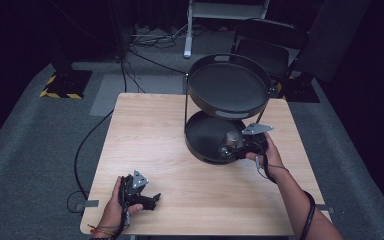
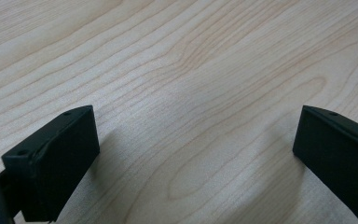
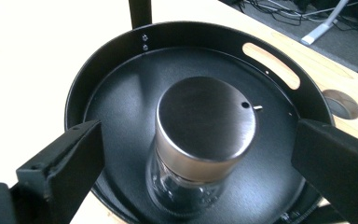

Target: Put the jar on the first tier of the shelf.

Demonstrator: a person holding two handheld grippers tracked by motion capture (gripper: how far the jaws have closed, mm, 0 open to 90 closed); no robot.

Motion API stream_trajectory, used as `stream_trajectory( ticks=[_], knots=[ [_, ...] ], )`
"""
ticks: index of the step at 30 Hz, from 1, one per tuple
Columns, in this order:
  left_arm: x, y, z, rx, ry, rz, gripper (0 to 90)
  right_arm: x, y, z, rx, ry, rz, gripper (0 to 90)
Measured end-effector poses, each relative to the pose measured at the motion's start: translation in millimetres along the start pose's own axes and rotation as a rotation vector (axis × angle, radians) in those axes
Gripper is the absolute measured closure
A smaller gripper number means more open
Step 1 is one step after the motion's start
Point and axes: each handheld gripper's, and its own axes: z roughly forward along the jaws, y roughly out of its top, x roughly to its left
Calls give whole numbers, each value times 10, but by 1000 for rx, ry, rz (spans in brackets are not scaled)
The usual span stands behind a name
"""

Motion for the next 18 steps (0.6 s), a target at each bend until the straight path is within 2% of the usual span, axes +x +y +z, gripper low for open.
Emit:
stream_trajectory(
  ticks=[10,18],
  knots=[
    [0,0,0,0,0,0,0,17,29,-233,33,-11,-53,26],
    [0,0,0,0,0,0,0,62,-41,-388,50,0,-103,26]
  ],
)
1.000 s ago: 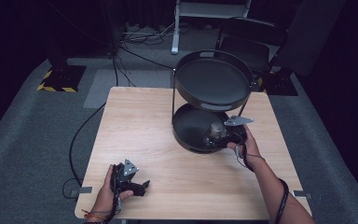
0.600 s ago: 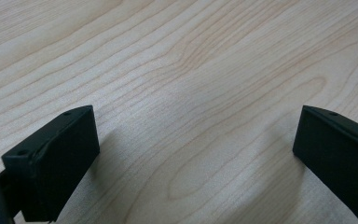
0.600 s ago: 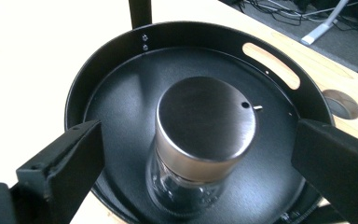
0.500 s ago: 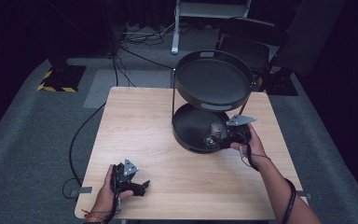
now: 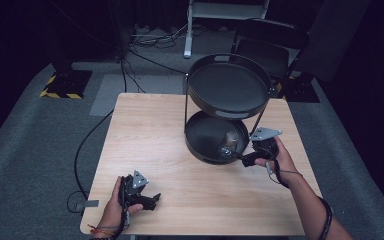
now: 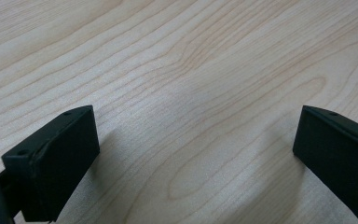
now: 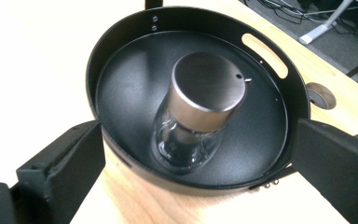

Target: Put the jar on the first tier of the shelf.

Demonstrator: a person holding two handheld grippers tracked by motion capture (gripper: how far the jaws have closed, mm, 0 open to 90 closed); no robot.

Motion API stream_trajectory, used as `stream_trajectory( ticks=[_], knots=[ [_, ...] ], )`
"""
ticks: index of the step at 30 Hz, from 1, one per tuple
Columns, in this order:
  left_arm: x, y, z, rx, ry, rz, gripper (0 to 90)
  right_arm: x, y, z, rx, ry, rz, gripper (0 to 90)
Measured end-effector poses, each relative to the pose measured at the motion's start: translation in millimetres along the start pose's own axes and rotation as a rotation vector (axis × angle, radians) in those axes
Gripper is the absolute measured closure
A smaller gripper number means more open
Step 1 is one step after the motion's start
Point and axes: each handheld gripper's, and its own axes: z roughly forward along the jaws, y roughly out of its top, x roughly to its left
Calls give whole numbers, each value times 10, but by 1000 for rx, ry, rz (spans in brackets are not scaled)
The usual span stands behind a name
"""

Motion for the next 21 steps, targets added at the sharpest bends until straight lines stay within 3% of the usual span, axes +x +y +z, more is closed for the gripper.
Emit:
stream_trajectory(
  ticks=[9,21],
  knots=[
    [0,0,0,0,0,0,0,46,-161,-197,-1,-11,-23,26],
    [0,0,0,0,0,0,0,113,-511,-315,70,-28,-56,26]
  ],
)
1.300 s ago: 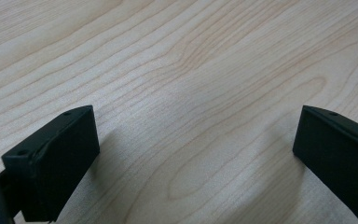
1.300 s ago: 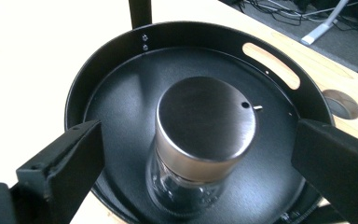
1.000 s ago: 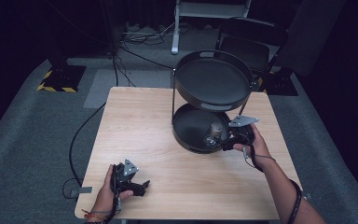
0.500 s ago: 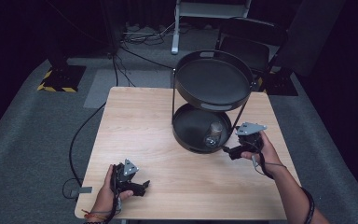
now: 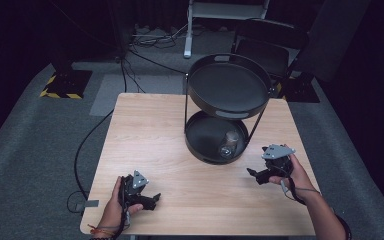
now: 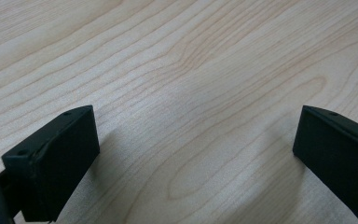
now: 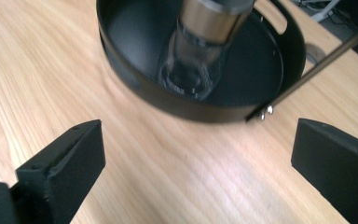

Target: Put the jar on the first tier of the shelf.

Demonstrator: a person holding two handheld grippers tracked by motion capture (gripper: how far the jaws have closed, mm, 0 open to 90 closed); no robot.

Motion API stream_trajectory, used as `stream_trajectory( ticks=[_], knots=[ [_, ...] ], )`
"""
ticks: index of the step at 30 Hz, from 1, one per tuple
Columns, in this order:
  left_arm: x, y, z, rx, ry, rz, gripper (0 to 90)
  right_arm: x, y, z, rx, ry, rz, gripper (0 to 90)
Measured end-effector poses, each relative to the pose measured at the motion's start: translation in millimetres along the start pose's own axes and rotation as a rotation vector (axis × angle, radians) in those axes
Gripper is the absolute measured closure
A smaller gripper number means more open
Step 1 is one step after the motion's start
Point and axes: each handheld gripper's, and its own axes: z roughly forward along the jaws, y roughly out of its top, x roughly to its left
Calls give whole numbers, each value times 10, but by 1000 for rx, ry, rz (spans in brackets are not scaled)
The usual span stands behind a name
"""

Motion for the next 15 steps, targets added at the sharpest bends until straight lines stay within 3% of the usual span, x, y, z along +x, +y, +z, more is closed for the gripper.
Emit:
stream_trajectory(
  ticks=[12,15],
  knots=[
    [0,0,0,0,0,0,0,95,-359,-30,70,0,-8,26],
    [0,0,0,-1,-1,0,0,95,-427,-51,73,-1,10,26]
  ],
)
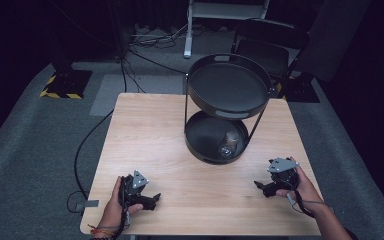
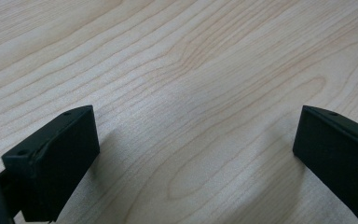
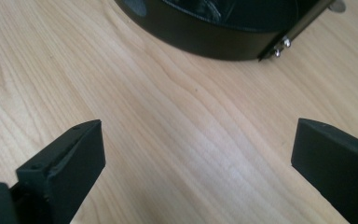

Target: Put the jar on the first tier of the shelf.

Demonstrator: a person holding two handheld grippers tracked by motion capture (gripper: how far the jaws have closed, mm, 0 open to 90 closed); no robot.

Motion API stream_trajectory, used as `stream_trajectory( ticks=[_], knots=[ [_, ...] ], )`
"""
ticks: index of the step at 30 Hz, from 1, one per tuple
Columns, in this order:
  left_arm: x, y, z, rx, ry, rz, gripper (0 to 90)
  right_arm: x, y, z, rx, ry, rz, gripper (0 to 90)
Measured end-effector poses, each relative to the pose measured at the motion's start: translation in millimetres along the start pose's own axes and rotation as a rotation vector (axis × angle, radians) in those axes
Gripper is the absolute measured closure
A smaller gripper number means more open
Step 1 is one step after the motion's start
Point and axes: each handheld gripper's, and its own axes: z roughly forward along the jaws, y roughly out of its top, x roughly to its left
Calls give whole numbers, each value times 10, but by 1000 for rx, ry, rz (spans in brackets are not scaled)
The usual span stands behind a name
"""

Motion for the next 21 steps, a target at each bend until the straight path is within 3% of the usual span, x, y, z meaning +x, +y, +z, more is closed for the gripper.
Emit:
stream_trajectory(
  ticks=[21],
  knots=[
    [0,0,0,1,1,0,0,40,-469,-19,41,-16,59,27]
  ],
)
